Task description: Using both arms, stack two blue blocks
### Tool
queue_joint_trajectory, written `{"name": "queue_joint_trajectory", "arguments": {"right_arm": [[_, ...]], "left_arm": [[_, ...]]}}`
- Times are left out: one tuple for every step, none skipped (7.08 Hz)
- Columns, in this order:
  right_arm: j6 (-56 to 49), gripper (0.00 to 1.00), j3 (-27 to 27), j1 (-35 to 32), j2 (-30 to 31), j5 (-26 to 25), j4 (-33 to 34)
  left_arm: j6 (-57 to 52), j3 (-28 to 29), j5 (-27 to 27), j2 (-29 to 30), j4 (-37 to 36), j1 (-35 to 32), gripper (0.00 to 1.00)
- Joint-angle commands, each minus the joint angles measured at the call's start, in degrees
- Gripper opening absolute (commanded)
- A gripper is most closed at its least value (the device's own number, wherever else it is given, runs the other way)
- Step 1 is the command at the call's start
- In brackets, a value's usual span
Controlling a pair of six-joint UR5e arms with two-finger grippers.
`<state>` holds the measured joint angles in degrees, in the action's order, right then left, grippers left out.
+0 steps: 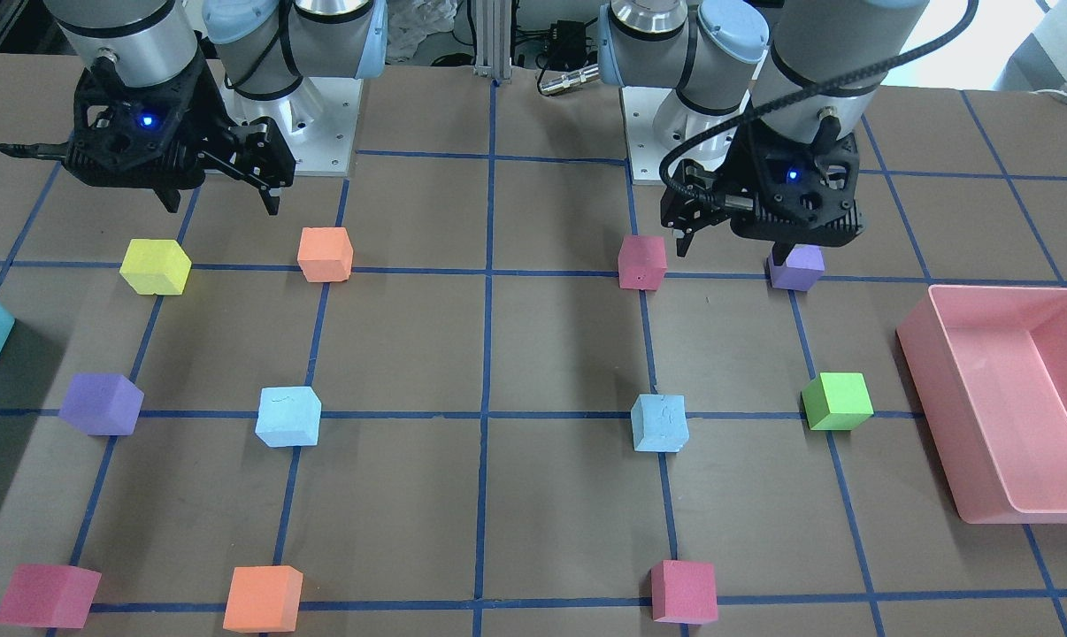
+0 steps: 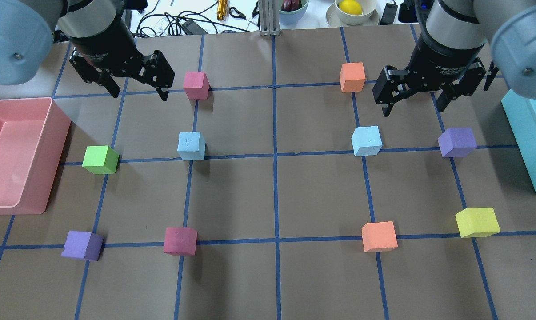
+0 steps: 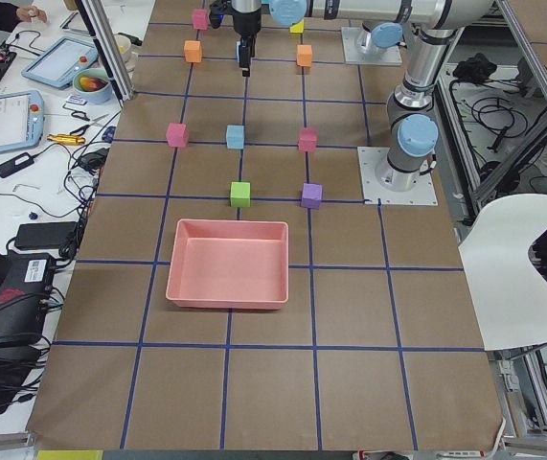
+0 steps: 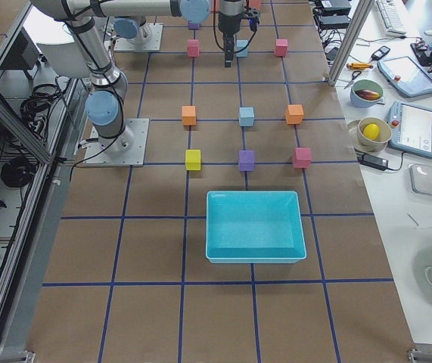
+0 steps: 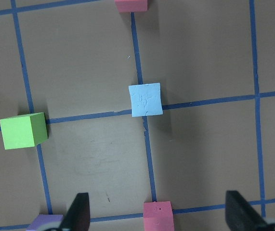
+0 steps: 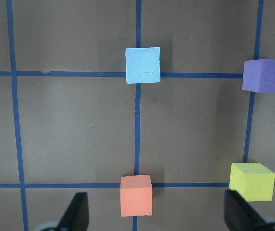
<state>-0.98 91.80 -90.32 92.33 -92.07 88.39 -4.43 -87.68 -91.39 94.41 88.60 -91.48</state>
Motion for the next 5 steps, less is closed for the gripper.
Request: {"name": "queue_joint_trajectory", "arguments": {"right_arm": [[-0.16, 1.00, 0.22, -0.21, -0.48, -0.04, 0.64], [0.01, 1.00, 0.40, -0.21, -3.01, 0.05, 1.17], [-0.34, 1.00, 0.66, 0.14, -7.99, 0.40, 2.04], [-1.04, 1.00, 1.01, 0.14, -12.13, 0.58, 10.58], [-1.04, 1.00, 1.97, 0.23, -15.83, 0.23, 16.58]], "left_arm": [[0.56, -5.46, 0.51, 3.04, -9.01, 0.08, 1.00], [0.91, -8.09, 0.60, 5.06, -12.80, -0.01, 1.00], [1.52, -10.64, 0.43, 6.21, -15.36, -0.10, 1.00], [1.61, -12.58, 0.43, 8.40, -20.00, -0.01, 1.00], [1.79, -14.78, 0.60, 11.81, -26.49, -0.10, 1.00]]}}
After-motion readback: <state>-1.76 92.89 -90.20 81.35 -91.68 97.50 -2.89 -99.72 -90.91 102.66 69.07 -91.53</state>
